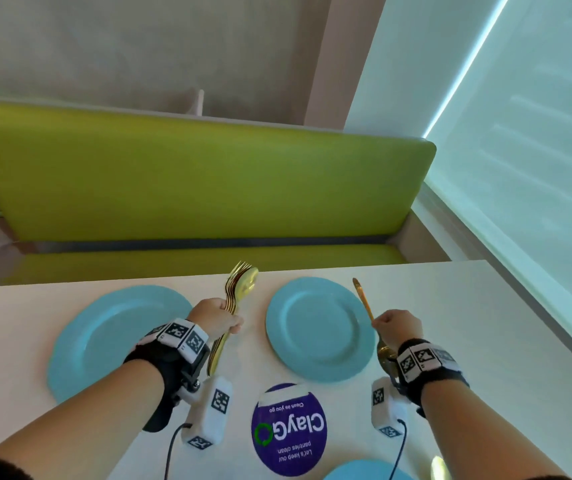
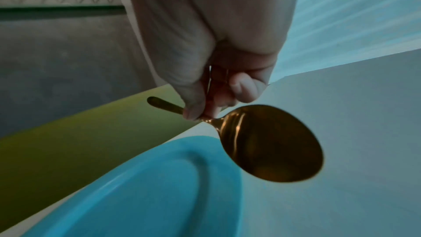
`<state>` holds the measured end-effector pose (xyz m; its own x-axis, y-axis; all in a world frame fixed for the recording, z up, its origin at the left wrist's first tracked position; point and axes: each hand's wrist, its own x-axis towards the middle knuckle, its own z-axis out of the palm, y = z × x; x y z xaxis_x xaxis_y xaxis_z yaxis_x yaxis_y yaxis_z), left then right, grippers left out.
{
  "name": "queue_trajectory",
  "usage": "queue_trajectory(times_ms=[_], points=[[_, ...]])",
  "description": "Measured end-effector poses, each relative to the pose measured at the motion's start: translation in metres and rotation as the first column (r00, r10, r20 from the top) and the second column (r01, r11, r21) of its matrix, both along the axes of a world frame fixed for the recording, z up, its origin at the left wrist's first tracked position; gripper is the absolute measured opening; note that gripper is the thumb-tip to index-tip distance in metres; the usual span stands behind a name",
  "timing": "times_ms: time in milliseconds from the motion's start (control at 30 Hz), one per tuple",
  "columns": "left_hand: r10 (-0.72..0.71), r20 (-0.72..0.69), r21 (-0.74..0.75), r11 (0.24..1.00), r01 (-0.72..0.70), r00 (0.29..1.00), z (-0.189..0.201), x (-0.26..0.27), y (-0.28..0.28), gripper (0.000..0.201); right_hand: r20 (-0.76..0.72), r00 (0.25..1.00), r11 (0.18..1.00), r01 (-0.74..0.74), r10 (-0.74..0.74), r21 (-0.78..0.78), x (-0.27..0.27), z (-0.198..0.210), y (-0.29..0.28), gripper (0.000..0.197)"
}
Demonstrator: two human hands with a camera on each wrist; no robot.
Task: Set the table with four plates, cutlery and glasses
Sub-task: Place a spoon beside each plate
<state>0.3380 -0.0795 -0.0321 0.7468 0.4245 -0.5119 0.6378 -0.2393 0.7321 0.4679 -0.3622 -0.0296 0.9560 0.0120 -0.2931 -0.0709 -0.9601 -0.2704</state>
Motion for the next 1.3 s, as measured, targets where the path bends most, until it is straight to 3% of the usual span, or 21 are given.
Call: queue_trajectory(times_ms=[133, 300, 467, 667, 900, 1167, 1300], points=[[0.065, 0.018, -0.075, 0.995, -0.063, 0.998, -0.015, 0.021, -0.001, 0.016, -0.016, 0.997, 0.994, 0.076, -0.078, -0.081, 0.029, -0.006, -0.010, 0.028], [0.126, 0.042, -0.135, 0.984, -0.119, 0.991, -0.026, 0.034, -0.007, 0.017, -0.093, 0.994, 0.969, 0.038, -0.063, -0.245, 0.043, -0.021, -0.008, 0.032], [0.142, 0.047, -0.184, 0.974, -0.131, 0.989, -0.033, 0.042, -0.007, 0.015, -0.141, 0.985, 0.948, 0.047, -0.095, -0.314, 0.055, -0.041, -0.005, 0.033], [0.234, 0.046, -0.250, 0.944, -0.215, 0.971, -0.044, 0.049, 0.005, 0.017, -0.118, 0.986, 0.949, 0.080, -0.121, -0.305, 0.071, -0.055, -0.006, 0.022], [0.282, 0.027, -0.317, 0.912, -0.260, 0.959, -0.051, 0.049, 0.012, 0.019, -0.057, 0.982, 0.964, 0.162, -0.178, -0.213, 0.079, -0.062, 0.004, 0.032], [0.282, -0.014, -0.315, 0.909, -0.272, 0.959, -0.058, 0.049, 0.011, 0.019, -0.052, 0.978, 0.969, 0.190, -0.200, -0.156, 0.080, -0.065, 0.005, 0.023], [0.258, -0.020, -0.328, 0.911, -0.250, 0.966, -0.054, 0.042, 0.007, 0.031, -0.039, 0.979, 0.974, 0.194, -0.200, -0.119, 0.073, -0.057, 0.001, 0.019]])
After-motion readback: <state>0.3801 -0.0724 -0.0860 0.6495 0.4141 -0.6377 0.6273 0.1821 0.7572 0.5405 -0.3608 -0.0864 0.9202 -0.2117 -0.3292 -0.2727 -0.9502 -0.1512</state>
